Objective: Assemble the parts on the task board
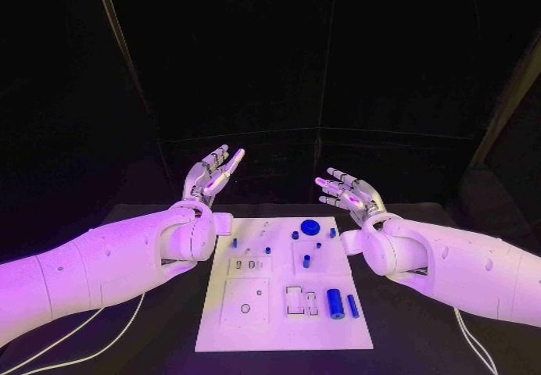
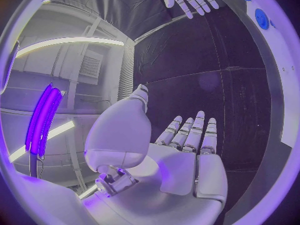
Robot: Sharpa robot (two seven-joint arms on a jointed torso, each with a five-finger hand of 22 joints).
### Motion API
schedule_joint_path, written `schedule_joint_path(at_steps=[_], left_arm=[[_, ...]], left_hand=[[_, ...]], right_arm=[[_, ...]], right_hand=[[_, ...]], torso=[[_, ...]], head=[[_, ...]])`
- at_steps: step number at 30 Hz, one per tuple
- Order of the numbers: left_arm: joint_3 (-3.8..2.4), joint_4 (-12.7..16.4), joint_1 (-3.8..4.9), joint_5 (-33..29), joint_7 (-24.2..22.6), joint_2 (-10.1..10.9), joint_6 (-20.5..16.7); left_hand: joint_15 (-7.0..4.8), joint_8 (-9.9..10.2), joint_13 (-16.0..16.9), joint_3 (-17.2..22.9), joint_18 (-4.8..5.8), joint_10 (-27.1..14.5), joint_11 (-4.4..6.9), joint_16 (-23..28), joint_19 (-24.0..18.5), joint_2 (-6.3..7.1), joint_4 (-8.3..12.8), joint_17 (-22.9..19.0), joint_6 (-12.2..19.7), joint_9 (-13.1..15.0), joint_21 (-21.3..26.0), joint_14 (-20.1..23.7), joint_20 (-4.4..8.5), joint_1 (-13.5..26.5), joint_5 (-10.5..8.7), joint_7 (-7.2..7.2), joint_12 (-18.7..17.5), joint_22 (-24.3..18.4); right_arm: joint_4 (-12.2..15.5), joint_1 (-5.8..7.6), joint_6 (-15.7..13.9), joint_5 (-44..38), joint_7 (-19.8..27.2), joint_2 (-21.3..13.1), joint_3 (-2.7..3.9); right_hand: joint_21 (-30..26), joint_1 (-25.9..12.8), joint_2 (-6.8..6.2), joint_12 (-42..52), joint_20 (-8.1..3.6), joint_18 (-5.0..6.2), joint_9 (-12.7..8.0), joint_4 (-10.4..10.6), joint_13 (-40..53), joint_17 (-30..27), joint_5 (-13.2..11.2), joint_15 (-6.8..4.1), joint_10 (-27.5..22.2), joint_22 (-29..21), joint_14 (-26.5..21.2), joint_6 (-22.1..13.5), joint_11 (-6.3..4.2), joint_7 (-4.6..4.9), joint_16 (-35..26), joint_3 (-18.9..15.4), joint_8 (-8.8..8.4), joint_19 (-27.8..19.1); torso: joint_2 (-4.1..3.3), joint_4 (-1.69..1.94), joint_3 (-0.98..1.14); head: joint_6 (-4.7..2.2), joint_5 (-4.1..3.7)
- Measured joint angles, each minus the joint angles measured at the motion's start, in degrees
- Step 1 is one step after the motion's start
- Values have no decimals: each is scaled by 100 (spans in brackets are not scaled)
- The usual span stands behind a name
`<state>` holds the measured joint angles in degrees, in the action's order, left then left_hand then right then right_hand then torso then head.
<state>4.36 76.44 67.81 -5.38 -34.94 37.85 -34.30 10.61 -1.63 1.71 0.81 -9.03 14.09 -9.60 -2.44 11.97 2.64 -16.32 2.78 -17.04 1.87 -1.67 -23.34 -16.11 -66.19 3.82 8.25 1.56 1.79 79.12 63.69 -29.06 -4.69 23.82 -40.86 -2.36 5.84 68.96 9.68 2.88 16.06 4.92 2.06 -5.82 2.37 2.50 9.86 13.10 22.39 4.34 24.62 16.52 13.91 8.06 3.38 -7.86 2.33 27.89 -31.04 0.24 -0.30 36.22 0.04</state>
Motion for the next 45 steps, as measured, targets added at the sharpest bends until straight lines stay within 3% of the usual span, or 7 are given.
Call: schedule_joint_path(at_steps=[7,11,15,20,30,39,45], left_arm=[[5,-13,0,-97,-123,-2,179],[6,152,5,-121,-173,190,271],[6,198,10,-112,-205,447,345],[8,472,10,-1,-204,553,465],[8,1054,53,344,-151,997,690],[8,1563,68,512,-80,1263,824],[7,1669,68,561,-56,1299,884]], left_hand=[[92,-61,43,23,-27,509,-149,-175,495,-32,-21,111,-431,44,-170,-868,-70,-271,0,26,39,90],[121,-307,173,57,-28,2075,-383,-561,2298,-58,236,268,-1663,165,-757,-2187,-61,-704,0,108,332,372],[-98,-574,280,71,-84,3601,-202,-862,3300,-97,595,361,-2957,276,-1160,-3037,18,-1085,0,298,696,518],[-340,-637,231,38,-124,4321,-4,-1001,4064,-218,983,477,-3625,259,-1389,-3799,236,-1284,-1,413,753,561],[-543,-570,220,-21,-122,4766,142,-1017,4635,-255,1331,781,-3938,194,-1459,-4459,466,-1365,-1,322,617,544],[-548,-508,212,-39,-122,4796,131,-960,4660,-255,1422,837,-3938,195,-1459,-4467,451,-1365,-1,322,512,513],[-548,-484,213,-40,-122,4796,131,-950,4660,-255,1421,845,-3937,190,-1459,-4467,451,-1365,-1,322,509,505]], right_arm=[[-235,77,726,-275,-245,84,-46],[-394,241,871,-976,-367,43,-97],[-562,492,765,-2284,-454,-96,-15],[-556,546,743,-3493,-625,-47,-62],[-564,918,908,-5540,-1227,24,-45],[-488,1054,1331,-7159,-1986,150,-42],[-525,1067,1642,-7917,-2352,269,-42]], right_hand=[[515,641,-4,355,0,270,161,-581,97,93,29,-195,1873,209,1812,1787,-132,148,386,296,346,1051],[815,795,-60,399,-88,358,181,-804,103,106,30,-352,2645,318,2606,2603,-257,278,513,459,431,1555],[1127,905,-121,399,-224,447,180,-931,103,133,55,-514,3192,446,3237,3136,-369,381,564,585,431,1972],[1569,988,-207,366,-421,447,180,-1045,111,186,99,-710,3749,660,3934,3615,-502,404,665,700,431,2349],[2838,1012,-449,239,-833,445,179,-1071,133,578,297,-1111,4575,1395,5290,4218,-760,208,1118,921,392,2878],[3977,828,-677,130,-1011,445,179,-1069,163,1393,366,-1312,4815,2104,5914,4419,-900,110,2090,1181,224,3102],[5801,558,-945,110,-1032,434,178,-1064,176,3274,305,-1331,4535,4047,5933,4278,-890,82,4342,1517,161,3912]], torso=[[0,1,0],[-25,1,-1],[-95,7,0],[-193,36,12],[-470,66,7],[-722,114,-7],[-848,151,-10]], head=[[1,0],[30,4],[49,-8],[16,-43],[-39,-95],[-68,-174],[-26,-187]])
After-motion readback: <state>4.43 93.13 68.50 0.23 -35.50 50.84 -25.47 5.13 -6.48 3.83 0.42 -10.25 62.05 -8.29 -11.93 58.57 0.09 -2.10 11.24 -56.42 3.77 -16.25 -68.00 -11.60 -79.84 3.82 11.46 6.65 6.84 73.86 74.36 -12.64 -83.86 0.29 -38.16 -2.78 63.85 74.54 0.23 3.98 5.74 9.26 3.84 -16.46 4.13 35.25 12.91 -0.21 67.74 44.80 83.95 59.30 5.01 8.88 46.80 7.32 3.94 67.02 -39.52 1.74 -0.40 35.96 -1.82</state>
